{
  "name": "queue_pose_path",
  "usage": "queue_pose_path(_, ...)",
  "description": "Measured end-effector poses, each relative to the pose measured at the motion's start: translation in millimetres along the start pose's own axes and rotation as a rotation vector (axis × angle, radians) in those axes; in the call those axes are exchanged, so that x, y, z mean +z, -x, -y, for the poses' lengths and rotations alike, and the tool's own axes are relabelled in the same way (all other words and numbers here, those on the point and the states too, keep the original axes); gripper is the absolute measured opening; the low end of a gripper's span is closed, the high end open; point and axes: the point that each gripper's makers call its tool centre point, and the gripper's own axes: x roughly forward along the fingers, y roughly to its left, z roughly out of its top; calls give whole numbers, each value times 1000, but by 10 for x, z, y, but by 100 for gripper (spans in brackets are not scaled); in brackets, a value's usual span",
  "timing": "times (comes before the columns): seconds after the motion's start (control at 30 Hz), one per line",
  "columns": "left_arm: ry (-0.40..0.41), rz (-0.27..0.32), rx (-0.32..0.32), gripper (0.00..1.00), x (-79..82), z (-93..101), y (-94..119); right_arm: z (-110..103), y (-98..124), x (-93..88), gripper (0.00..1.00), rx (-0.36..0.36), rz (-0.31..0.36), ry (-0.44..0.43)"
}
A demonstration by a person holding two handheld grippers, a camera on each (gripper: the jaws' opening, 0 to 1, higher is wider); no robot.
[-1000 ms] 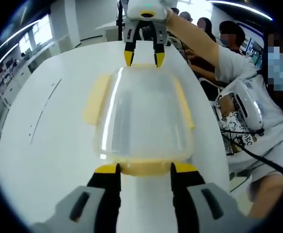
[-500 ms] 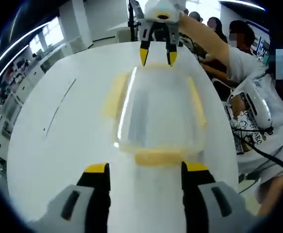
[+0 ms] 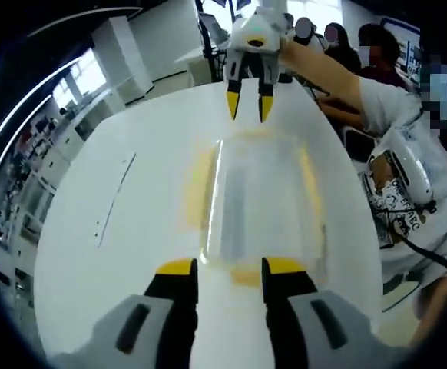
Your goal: Snap each plastic latch of the storage box into its locked position after aligning the lid with the box until every specified latch is closed and the lid sits flush.
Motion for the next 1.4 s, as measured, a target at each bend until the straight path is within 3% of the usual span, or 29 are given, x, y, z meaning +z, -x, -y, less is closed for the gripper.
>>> queue_pose_path(0.13, -44, -30, -63, 28, 194, 158, -171, -30, 1, 44, 25, -8, 40, 0)
queue_pose_path(0.3, -71, -93, -137, 26, 332, 284, -434, -98, -65, 12, 25, -4, 19, 4)
queue_pose_path(0.47, -84, -189, -184, 26, 324, 345, -601, -137, -73, 46, 25, -2, 33, 5)
queue_pose_path(0.6, -74, -302, -192, 26, 219, 338, -653, -171, -84, 68, 25, -5, 34, 7)
queue_pose_path(0.67, -61, -293, -194, 25, 266, 328, -664, -173, -88, 95, 25, -9, 49, 10)
queue_pose_path(0.93, -39, -420, -183, 25, 210, 311, -692, -123, -148, 141, 19, -33, 139, -6)
queue_pose_path(1.13, -25, -419, -180, 25, 192, 292, -698, -134, -205, 112, 12, -29, 229, -27)
queue_pose_path(1.27, -20, -409, -180, 24, 198, 288, -713, -96, -214, 100, 0, -68, 283, -17)
queue_pose_path(1.4, -23, -406, -182, 24, 210, 297, -728, -100, -250, 81, 0, -86, 365, -68)
